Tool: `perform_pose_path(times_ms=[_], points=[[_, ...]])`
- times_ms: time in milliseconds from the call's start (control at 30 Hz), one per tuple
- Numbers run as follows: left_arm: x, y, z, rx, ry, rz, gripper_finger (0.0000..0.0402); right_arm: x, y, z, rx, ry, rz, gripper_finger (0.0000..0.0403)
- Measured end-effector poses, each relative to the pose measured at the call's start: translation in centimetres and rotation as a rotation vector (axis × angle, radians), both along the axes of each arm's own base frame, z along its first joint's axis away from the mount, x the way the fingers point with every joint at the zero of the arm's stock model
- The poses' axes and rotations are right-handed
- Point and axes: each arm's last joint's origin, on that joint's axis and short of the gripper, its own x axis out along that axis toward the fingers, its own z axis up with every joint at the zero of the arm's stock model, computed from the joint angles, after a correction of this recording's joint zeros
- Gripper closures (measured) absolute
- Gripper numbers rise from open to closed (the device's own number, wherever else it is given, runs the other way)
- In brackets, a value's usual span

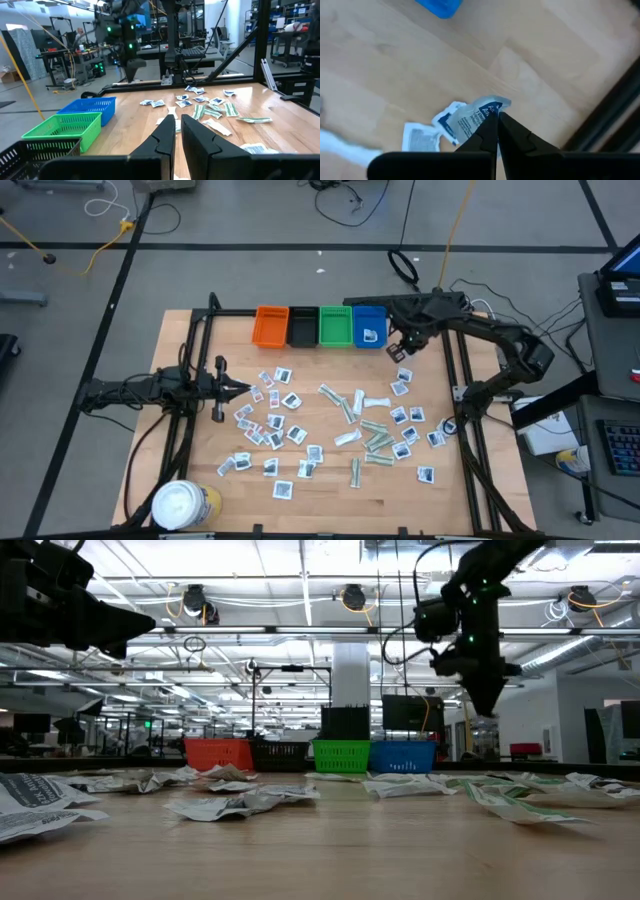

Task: Pick & Place First Aid Supplies
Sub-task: Put the blue packet into the blue bin

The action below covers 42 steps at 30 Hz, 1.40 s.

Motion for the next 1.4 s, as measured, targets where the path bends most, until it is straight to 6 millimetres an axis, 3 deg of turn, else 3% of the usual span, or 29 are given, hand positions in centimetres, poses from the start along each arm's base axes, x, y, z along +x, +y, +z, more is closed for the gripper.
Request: perform_pose_path(times_ms=[167,333,833,1233,1400], points=[[0.0,0.0,0.0,0.0,0.0,0.0,0.0364,0.1,-0.1,2.7,0.011,0.015,0.035,0.0402],[0.0,0.0,0.0,0.0,0.0,0.0,0.0364,0.1,-0.1,3.7,0.012,0.018,0.067,0.0401],[0.0,0.0,0.0,0.0,0.0,0.0,0.0364,5.2,-4.4,2.8,0.046,0.058,0.119,0.0401],[0.0,0.0,0.0,0.0,0.0,0.0,0.0364,9.8,-8.3,3.8,0.054,-0.036,0.105,0.0401],[0.0,0.0,0.0,0.0,0.0,0.0,0.0364,10.7,-9.2,1.8,0.084,-0.015,0.084,0.0401]])
